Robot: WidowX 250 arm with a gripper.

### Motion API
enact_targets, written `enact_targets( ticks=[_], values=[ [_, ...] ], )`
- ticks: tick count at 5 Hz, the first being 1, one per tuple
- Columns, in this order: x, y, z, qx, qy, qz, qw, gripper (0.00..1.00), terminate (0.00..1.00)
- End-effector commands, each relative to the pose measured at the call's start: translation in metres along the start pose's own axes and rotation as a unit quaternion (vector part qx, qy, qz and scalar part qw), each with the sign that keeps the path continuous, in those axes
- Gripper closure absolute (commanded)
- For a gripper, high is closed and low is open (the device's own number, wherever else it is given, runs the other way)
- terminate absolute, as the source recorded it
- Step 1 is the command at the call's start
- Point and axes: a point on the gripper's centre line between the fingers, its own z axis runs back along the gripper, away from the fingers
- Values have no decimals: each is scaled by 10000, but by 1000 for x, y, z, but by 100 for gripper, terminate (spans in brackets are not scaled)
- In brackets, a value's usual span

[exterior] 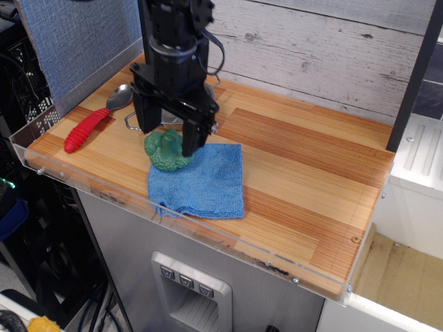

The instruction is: Move the green tomato and put into bowl

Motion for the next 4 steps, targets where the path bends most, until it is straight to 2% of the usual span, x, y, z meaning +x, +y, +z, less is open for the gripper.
enact_targets(
  ticks=[1, 2, 3, 4],
  values=[
    [8, -2, -6, 139, 13, -81, 9999, 0, 0],
    [11, -6, -12, 115, 43, -105, 9999, 0, 0],
    [13, -11, -14, 57, -86, -266, 9996, 100, 0],
    [14, -13, -14, 88, -46, -311, 9995, 100, 0]
  ],
)
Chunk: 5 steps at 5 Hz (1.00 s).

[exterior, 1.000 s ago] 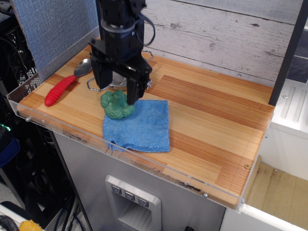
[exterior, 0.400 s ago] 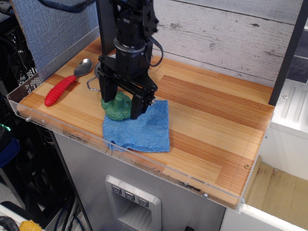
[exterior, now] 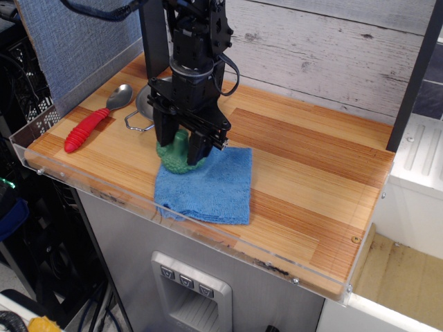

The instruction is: Move the green tomato and put into bowl

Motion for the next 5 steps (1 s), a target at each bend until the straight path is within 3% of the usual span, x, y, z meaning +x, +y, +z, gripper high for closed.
enact_targets(
  ticks=[1, 4, 5],
  values=[
    [1, -3, 7, 30, -47, -124, 9999, 100, 0],
    [20, 31, 52, 298, -427, 71, 9986, 100, 0],
    [28, 60, 44, 304, -302, 293, 9987, 100, 0]
  ],
)
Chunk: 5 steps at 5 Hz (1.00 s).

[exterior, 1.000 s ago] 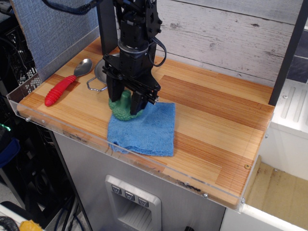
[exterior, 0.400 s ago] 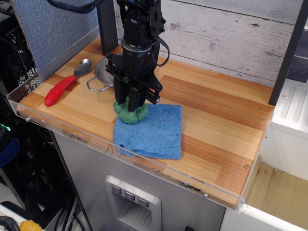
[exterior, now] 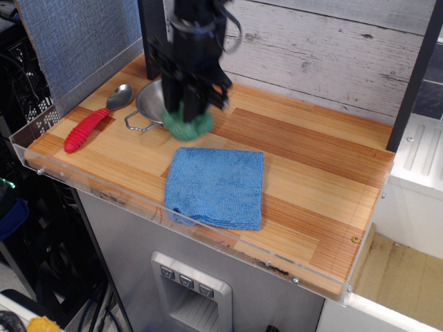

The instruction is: Move the green tomato and put into bowl

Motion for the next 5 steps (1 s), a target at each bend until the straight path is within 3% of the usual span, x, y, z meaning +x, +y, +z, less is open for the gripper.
enact_targets(
  ticks=[1, 3, 4, 5],
  values=[
    [15, 50, -8, 137, 46, 347, 9993, 100, 0],
    [19, 64, -32, 64, 283, 417, 9987, 100, 0],
    [24, 62, -28, 36, 203, 379, 9991, 0, 0],
    [22, 60, -9, 65, -61, 364, 9993, 0, 0]
  ],
)
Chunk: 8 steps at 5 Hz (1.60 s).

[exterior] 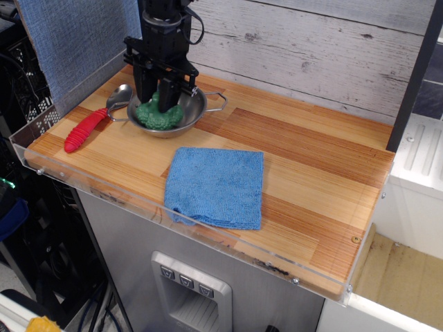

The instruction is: Move the green tomato and put into bowl

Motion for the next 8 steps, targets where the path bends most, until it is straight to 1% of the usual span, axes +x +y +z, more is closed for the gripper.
enact_targets(
  ticks=[1, 2, 3, 4, 6, 7, 8],
  values=[
    [-10, -2, 70, 206, -902, 37, 9957, 0, 0],
    [-22, -13, 91, 136, -970, 31, 9952, 0, 0],
    [-38, -35, 108, -134, -989, 146, 9949, 0, 0],
    [-43, -50, 112, -417, -960, 141, 9944, 0, 0],
    [-48, -66, 120, -609, -980, 47, 9933, 0, 0],
    [-51, -72, 117, -108, -615, 526, 9967, 0, 0],
    [-51, -72, 117, -108, -615, 526, 9967, 0, 0]
  ],
)
